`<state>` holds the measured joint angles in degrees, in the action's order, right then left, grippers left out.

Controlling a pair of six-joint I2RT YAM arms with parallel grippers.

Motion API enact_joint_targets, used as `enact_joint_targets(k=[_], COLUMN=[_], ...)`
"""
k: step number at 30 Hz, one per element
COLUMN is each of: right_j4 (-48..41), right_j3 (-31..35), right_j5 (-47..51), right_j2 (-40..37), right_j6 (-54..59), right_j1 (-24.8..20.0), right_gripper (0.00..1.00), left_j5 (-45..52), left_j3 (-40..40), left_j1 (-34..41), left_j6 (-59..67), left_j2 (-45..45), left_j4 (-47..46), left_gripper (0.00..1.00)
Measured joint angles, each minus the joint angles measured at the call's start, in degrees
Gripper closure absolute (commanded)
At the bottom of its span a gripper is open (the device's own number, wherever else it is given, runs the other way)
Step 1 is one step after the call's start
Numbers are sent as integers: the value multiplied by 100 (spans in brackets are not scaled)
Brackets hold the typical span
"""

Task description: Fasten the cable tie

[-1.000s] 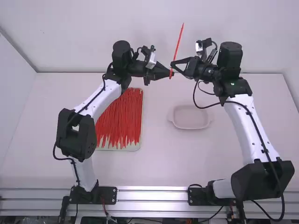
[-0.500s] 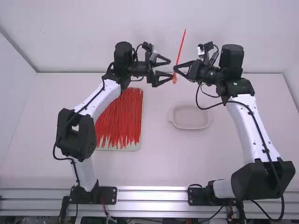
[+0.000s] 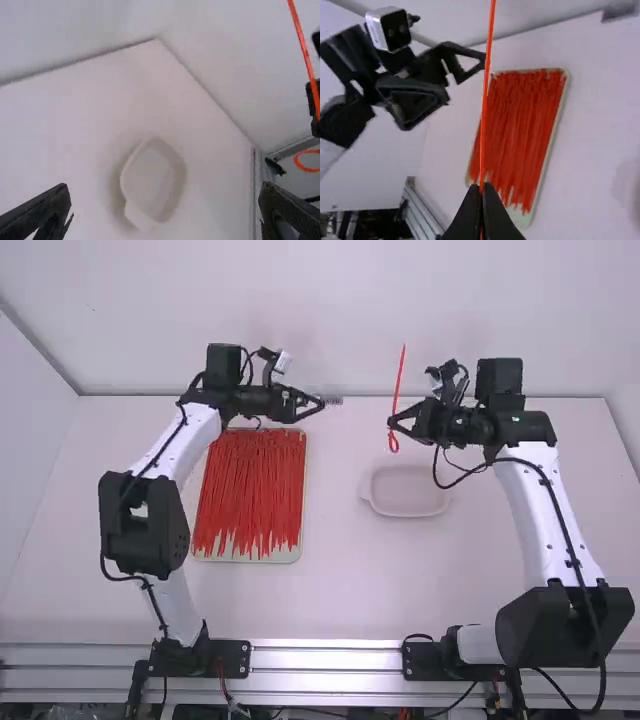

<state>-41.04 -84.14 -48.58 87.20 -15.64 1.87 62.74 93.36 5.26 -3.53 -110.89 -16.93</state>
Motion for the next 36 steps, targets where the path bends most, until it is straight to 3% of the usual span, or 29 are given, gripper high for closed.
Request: enact_joint_targets(k=[9, 15, 23, 29, 36], right_j4=[-122, 503, 1449, 2164, 3051], right_j3=[162, 1062, 2044, 2734, 3453], right_j5=[922, 1196, 1593, 2739, 3871], right_j2=[0, 0, 0, 0, 0], right_j6=[448, 514, 393, 48, -151], right_j1=[181, 199, 199, 243, 535], right_gripper=[100, 100, 100, 100, 100], left_j5=[-614, -1056, -1248, -1244, -1239], left_j3=[0, 0, -671, -1403, -1421], left_j1=[297, 297, 170, 168, 149], left_j6=[850, 1156, 1196, 1193, 1198], left_j2=[188, 577, 579, 579, 579], left_j4=[-1604, -2063, -1517, -1185, -1187], left_gripper=[1, 1, 1, 1, 1])
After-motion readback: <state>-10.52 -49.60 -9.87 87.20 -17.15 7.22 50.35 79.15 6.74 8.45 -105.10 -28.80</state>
